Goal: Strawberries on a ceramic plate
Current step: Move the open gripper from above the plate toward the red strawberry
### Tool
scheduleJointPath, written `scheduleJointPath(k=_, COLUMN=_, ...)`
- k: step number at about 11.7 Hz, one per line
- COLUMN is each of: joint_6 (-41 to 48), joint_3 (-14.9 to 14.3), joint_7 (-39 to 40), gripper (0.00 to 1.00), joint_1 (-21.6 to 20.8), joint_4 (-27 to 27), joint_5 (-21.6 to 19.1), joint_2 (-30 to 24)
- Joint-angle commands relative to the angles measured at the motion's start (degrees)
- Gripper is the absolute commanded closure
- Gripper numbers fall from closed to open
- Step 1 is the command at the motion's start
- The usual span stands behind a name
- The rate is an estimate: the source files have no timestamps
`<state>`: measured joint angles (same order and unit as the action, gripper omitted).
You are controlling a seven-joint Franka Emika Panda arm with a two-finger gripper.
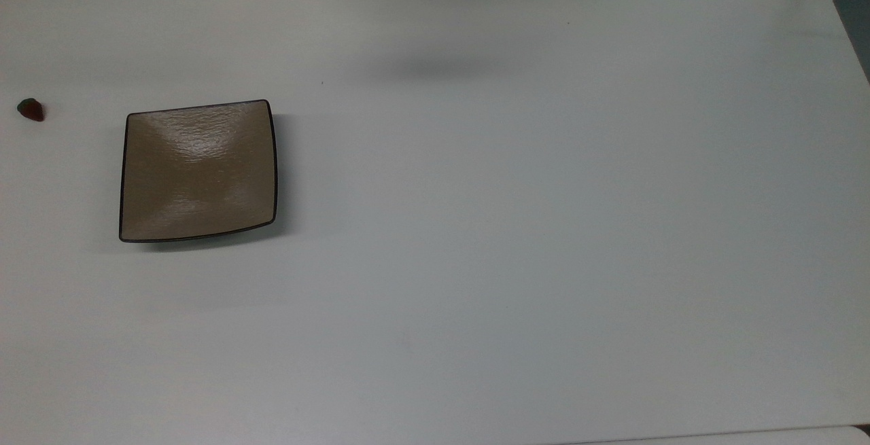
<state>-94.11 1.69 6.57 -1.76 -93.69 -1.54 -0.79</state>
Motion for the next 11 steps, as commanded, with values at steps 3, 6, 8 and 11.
scheduleJointPath(k=3, joint_6=-1.4, joint_3=-0.2, joint_7=-0.5, gripper=0.00, joint_1=-0.2, joint_4=-1.0, joint_5=0.0, joint_2=-0.4)
scheduleJointPath(k=6, joint_6=-1.4, joint_3=-0.2, joint_7=-0.5, gripper=0.00, joint_1=-0.2, joint_4=-0.8, joint_5=0.0, joint_2=-0.4)
scheduleJointPath(k=8, joint_6=-1.5, joint_3=-0.2, joint_7=-0.3, gripper=0.00, joint_1=-0.1, joint_4=-0.8, joint_5=0.0, joint_2=-0.4)
scheduleJointPath(k=11, joint_6=-2.2, joint_3=-0.7, joint_7=6.3, gripper=0.00, joint_1=0.2, joint_4=-0.6, joint_5=0.3, joint_2=-0.5)
